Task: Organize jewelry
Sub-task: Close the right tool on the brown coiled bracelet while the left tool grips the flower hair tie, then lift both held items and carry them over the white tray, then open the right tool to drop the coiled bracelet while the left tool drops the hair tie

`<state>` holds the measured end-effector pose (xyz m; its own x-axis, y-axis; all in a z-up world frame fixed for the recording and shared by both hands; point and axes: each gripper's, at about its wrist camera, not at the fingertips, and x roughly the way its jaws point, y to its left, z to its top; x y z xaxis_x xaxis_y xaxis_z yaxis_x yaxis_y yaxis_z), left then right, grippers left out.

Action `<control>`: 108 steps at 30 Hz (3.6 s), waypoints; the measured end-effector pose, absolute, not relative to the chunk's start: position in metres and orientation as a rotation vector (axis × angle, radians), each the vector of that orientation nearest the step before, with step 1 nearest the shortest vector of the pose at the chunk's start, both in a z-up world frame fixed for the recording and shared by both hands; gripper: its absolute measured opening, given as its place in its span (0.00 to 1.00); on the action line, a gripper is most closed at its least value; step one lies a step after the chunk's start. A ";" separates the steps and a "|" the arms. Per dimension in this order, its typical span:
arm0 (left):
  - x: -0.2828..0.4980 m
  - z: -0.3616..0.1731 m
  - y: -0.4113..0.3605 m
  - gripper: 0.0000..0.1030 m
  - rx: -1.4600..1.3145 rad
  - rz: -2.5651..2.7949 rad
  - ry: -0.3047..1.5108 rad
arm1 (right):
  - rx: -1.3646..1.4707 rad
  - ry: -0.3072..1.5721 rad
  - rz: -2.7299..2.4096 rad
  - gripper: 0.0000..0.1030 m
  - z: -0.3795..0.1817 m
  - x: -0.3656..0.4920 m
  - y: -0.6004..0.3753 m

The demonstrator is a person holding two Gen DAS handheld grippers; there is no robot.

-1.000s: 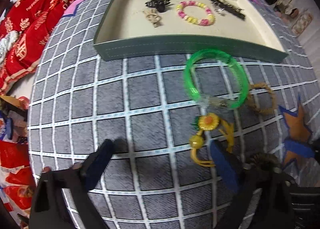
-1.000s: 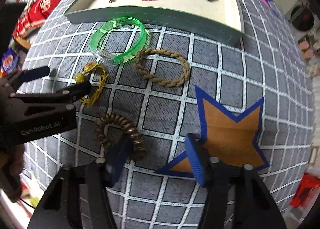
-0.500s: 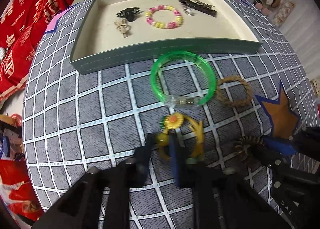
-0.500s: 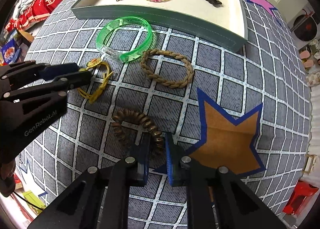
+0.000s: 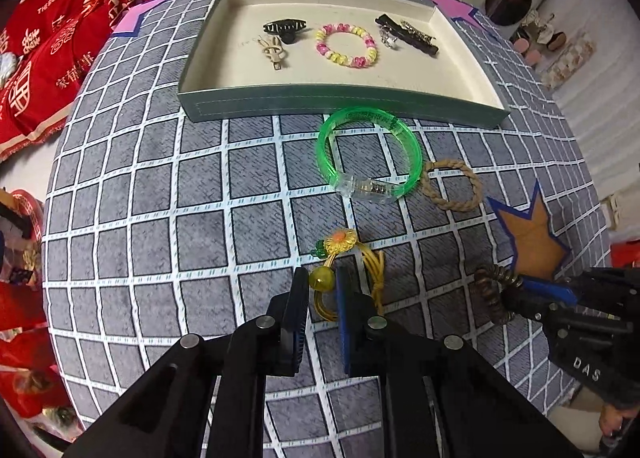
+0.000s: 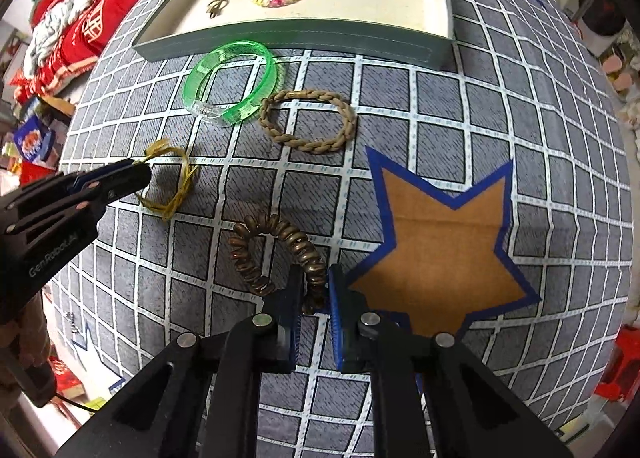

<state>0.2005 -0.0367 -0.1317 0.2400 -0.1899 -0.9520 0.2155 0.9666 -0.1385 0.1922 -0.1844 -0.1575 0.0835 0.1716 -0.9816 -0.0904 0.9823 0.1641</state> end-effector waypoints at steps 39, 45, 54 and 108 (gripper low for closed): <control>0.260 -0.037 -0.022 0.21 -0.080 -0.224 1.121 | 0.219 1.348 0.226 0.13 -0.062 0.276 -0.245; 0.289 -0.038 -0.024 0.21 -0.074 -0.203 1.112 | 0.223 1.330 0.238 0.13 -0.060 0.315 -0.250; 0.328 -0.061 -0.026 0.21 -0.095 -0.162 1.148 | 0.220 1.344 0.240 0.13 -0.076 0.367 -0.252; 0.379 -0.132 -0.057 0.21 0.058 -0.019 1.253 | 0.260 1.386 0.233 0.57 -0.142 0.434 -0.250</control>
<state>0.3787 -0.0570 -0.1319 0.3121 0.0171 -0.9499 0.0466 0.9984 0.0333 0.4344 -0.2500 -0.1425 0.1690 0.3133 -0.9345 -0.0097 0.9486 0.3163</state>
